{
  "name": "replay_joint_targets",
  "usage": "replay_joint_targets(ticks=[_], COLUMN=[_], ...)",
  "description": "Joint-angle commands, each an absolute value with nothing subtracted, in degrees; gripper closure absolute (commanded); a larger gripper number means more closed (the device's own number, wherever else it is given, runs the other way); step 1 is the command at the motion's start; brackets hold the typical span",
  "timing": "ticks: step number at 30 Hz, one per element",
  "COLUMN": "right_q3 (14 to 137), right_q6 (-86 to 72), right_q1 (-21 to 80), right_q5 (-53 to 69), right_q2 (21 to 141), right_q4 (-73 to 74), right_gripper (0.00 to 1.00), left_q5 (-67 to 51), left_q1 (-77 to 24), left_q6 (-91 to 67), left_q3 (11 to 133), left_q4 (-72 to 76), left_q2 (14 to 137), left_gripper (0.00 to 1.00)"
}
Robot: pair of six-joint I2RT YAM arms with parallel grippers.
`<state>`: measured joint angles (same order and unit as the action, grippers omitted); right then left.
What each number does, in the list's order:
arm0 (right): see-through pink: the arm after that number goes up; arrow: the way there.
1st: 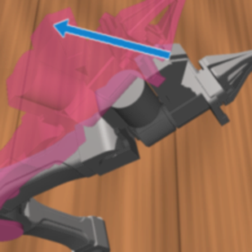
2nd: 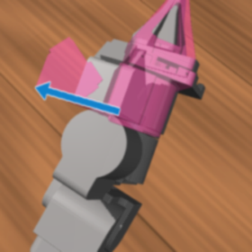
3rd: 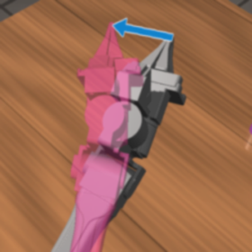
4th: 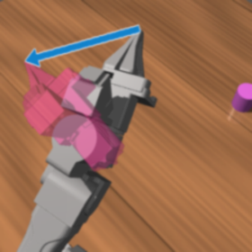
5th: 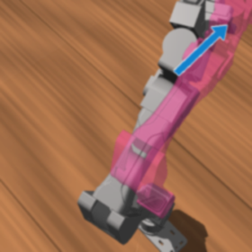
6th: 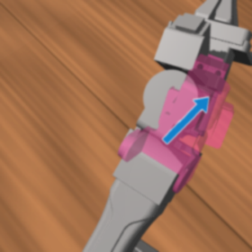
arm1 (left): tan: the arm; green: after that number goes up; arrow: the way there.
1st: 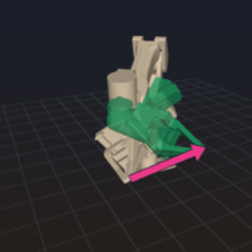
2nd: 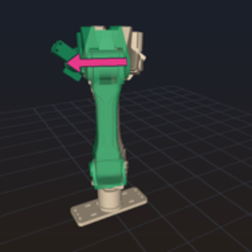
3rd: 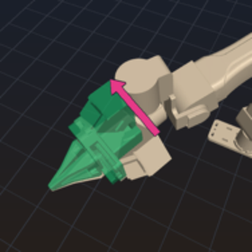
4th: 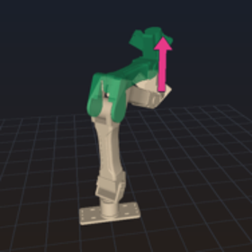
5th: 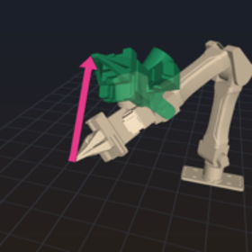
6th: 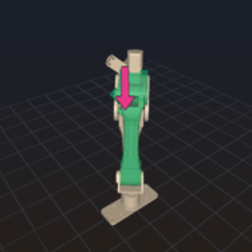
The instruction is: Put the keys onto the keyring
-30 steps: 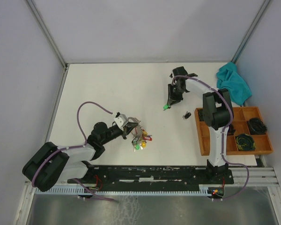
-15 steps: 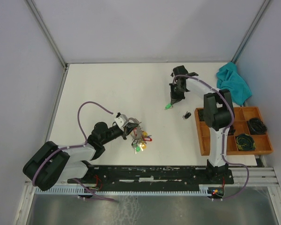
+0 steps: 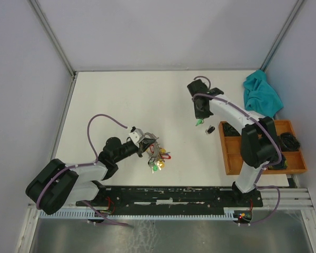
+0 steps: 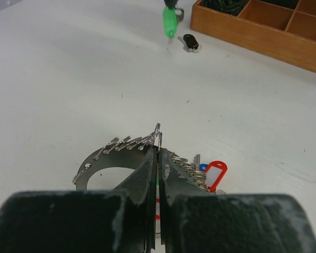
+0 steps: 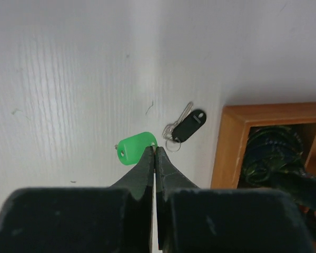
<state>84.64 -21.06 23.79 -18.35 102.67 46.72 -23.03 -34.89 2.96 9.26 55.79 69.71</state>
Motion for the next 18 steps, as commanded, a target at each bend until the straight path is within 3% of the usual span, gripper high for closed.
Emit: replay_joint_targets(ticks=[1,5,9,18], right_q3=[77.9,70.7,63.5,58.0], right_q6=[-30.1,-40.6,-47.9,-45.2], right_q1=[30.0,33.0,33.7,33.7], right_q5=[-27.9,-27.2,-21.6,-15.9], right_q2=[102.4,99.7,96.7,92.2], right_q4=[47.2,45.2,41.3,39.5], right_gripper=[0.98,0.98,0.91,0.6], left_q5=[-23.8,-23.9,-24.0,-24.1], left_q1=[-35.2,-35.2,-35.3,-35.5], left_q6=[4.7,4.4,4.3,4.2], left_q3=[10.5,10.5,10.7,10.8], left_q4=[58.4,58.4,58.4,58.3], left_q2=[69.4,69.4,69.5,69.7], left_gripper=[0.97,0.97,0.97,0.97])
